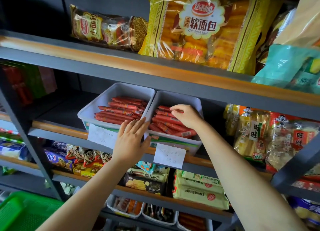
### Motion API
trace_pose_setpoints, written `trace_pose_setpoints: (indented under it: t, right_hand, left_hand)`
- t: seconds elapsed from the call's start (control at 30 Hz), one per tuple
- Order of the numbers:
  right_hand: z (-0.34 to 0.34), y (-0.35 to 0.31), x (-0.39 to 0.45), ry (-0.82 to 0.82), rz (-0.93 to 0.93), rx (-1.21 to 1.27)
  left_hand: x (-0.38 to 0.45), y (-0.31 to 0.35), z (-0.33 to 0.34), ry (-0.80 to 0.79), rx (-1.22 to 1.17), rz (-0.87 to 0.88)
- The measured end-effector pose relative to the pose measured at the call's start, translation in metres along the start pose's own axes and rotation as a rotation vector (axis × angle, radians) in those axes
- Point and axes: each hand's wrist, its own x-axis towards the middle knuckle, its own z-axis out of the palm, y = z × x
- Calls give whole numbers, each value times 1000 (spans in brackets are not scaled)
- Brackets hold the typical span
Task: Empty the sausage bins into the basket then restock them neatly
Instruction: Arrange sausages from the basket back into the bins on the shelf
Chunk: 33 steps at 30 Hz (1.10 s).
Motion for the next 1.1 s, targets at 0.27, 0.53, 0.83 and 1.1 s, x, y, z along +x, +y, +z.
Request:
trace_pose_setpoints:
  t: [0.27,0.53,0.83,1.1]
  right_hand:
    - [50,-96,-59,-171,-208,505]
    - [297,-148,-61,-804,-87,258]
    - [646,-136,-85,-1084,241,20]
    - [865,-121,-91,-1143,216,-266]
  left_hand:
    - [-47,-30,-41,456,-355,-183]
    - [-216,-222,3,51,-455,-1047]
    - [-442,-407,71,-186,-390,-1587]
    - [-523,-516,141,-62,-570,-1924]
